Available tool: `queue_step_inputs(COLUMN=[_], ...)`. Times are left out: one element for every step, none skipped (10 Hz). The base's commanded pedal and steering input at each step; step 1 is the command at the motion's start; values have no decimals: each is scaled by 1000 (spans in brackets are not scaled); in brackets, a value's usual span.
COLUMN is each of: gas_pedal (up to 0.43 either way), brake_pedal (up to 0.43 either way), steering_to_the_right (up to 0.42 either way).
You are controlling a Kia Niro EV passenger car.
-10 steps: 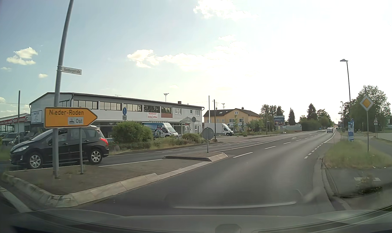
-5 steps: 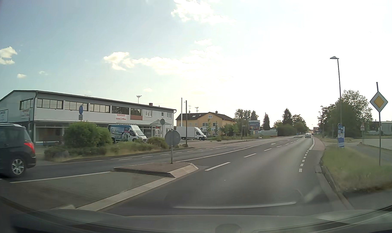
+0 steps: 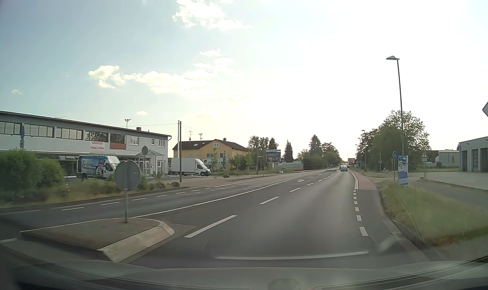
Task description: Follow the waypoints while adhering to traffic rules and regulations
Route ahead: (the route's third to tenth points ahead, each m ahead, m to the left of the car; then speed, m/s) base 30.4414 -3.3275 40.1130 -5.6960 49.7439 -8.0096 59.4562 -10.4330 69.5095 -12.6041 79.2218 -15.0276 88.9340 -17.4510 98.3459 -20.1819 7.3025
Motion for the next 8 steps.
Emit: queue_step_inputs(gas_pedal=[260,260,268,268,268,268,268,268], brake_pedal=[30,30,30,30,30,30,30,30], steering_to_the_right=[142,132,123,111,103,96,88,80])
